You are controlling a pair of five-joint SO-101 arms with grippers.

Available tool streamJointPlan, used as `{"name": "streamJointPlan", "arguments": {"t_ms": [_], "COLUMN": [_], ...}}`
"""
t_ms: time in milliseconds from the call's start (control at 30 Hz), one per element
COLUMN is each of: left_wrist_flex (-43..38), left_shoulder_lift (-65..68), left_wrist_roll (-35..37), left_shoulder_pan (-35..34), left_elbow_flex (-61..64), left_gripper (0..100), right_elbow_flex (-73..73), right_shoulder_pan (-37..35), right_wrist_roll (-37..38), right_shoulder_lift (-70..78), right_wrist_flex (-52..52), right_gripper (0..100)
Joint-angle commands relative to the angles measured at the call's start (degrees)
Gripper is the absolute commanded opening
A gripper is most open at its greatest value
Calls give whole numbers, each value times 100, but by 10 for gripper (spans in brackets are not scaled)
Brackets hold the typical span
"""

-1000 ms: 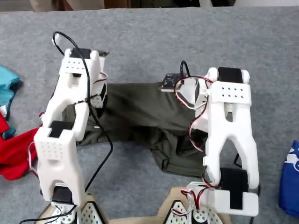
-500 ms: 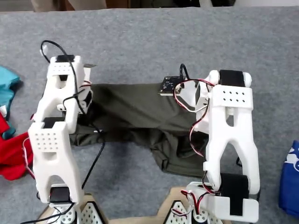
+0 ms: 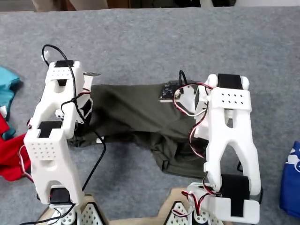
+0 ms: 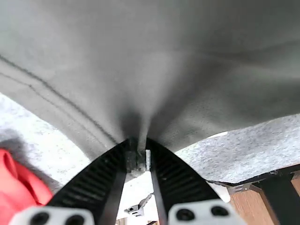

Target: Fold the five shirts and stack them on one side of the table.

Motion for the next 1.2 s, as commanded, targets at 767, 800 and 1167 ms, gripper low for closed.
{"name": "streamJointPlan", "arguments": {"t_ms": [767,800,1167], "left_wrist_flex": [70,70,79], "left_shoulder_lift": [-365,-356,-365], "left_wrist_roll": [-457,-457,-448], "left_shoulder_pan": [-387,-396,-211], "left_elbow_flex": [-703,-730,-624], "left_gripper": [49,49,49], "right_elbow_flex": [532,532,1121], "right_shoulder_pan": [848,840,48], "right_wrist_roll": [1108,1108,519], "right_shoulder_lift": [-734,-734,-734], "right_wrist_flex": [97,97,70], "right_gripper": [343,337,30]}}
